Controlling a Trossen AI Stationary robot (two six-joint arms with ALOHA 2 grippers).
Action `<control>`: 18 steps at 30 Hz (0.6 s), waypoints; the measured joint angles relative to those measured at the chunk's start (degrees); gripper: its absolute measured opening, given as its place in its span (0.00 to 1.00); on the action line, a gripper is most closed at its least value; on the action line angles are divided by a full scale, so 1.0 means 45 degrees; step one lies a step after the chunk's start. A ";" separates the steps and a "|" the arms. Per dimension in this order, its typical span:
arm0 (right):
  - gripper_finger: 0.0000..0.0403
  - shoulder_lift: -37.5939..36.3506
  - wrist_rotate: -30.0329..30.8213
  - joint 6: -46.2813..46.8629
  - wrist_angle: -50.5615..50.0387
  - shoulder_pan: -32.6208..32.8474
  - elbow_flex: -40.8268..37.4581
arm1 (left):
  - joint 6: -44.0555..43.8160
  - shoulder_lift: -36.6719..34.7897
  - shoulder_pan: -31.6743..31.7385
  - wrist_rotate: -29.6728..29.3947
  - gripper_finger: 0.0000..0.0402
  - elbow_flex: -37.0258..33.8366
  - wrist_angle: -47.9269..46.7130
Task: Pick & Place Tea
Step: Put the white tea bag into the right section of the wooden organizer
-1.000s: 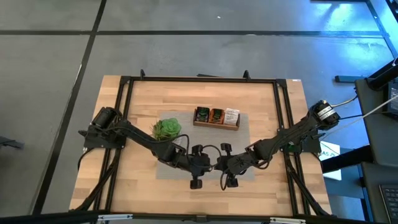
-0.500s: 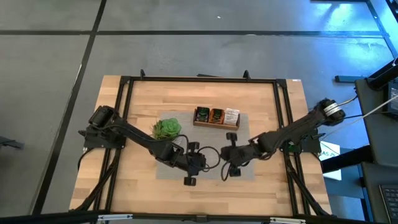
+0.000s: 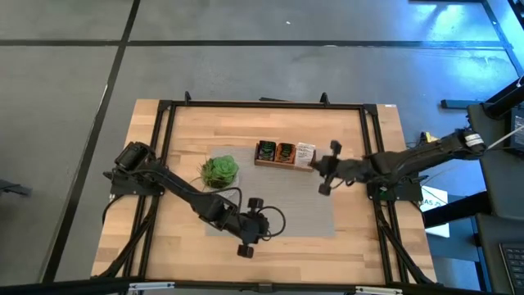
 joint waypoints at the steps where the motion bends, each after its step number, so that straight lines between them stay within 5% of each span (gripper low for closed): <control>1: 0.01 -0.0212 -0.0041 -0.0215 0.0118 -0.0359 -0.0209 | 0.0039 0.0004 0.0002 0.0000 0.29 0.0000 0.0115; 7: 0.01 -0.0276 -0.1909 -0.1319 0.1156 -0.2434 -0.1372 | -0.0030 0.0004 0.0002 0.0005 0.30 0.0000 0.0309; 18: 0.01 -0.0002 -0.2807 -0.1971 0.2870 -0.3705 -0.2398 | -0.0311 0.0010 0.0005 0.0000 0.30 0.0000 0.0433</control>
